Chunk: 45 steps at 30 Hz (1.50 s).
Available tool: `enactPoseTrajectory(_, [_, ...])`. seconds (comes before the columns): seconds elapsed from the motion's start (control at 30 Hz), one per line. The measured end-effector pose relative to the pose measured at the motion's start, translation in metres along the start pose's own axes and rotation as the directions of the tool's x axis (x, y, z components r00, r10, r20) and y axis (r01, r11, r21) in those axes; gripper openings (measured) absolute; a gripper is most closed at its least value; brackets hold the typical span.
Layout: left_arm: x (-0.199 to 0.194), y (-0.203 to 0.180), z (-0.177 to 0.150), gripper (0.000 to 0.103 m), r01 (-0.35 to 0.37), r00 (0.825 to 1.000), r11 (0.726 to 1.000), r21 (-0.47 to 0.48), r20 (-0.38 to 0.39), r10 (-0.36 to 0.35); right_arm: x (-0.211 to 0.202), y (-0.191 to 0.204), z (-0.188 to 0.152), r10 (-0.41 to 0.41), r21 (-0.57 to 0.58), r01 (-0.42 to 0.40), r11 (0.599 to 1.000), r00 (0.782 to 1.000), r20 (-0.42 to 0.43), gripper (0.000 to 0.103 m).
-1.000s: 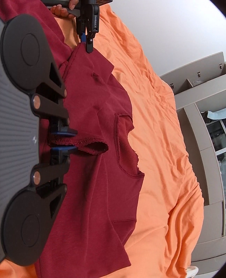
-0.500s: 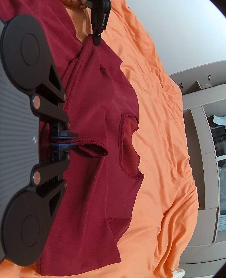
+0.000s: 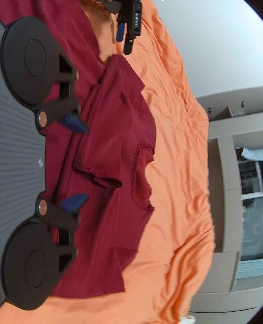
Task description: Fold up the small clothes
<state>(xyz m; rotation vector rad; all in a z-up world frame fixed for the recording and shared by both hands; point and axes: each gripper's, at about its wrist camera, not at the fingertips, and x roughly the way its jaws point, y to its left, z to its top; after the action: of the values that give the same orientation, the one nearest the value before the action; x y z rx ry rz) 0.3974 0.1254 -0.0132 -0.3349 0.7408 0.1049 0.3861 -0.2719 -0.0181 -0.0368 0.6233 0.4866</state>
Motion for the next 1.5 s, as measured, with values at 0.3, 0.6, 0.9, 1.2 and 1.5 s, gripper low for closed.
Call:
enactPoseTrajectory(0.3, [-0.075, -0.026, -0.036, 0.102, 0.021, 0.992, 0.989, 0.149, 0.117, -0.038, -0.084, 0.052, -0.034, -0.067, -0.186, 0.09, 0.978, 0.99, 0.124, 0.103])
enactPoseTrajectory(0.6, [-0.14, -0.02, -0.111, 0.102, 0.097, 0.974, 0.972, 0.212, 0.182, -0.137, -0.159, 0.106, -0.098, -0.179, -0.272, 0.231, 0.934, 0.963, 0.202, 0.103])
enactPoseTrajectory(0.9, [-0.185, -0.018, -0.171, 0.102, 0.124, 0.962, 0.955, 0.269, 0.203, -0.182, -0.203, 0.144, -0.155, -0.34, -0.414, 0.362, 0.835, 0.932, 0.128, 0.103])
enactPoseTrajectory(1.2, [-0.208, -0.037, -0.202, 0.102, 0.169, 0.951, 0.912, 0.373, 0.182, -0.251, -0.209, 0.145, -0.171, -0.4, -0.462, 0.378, 0.802, 0.915, 0.053, 0.103])
enactPoseTrajectory(1.5, [-0.216, -0.042, -0.219, 0.102, 0.198, 0.942, 0.867, 0.458, 0.154, -0.297, -0.192, 0.157, -0.179, -0.428, -0.543, 0.398, 0.739, 0.9, 0.077, 0.082])
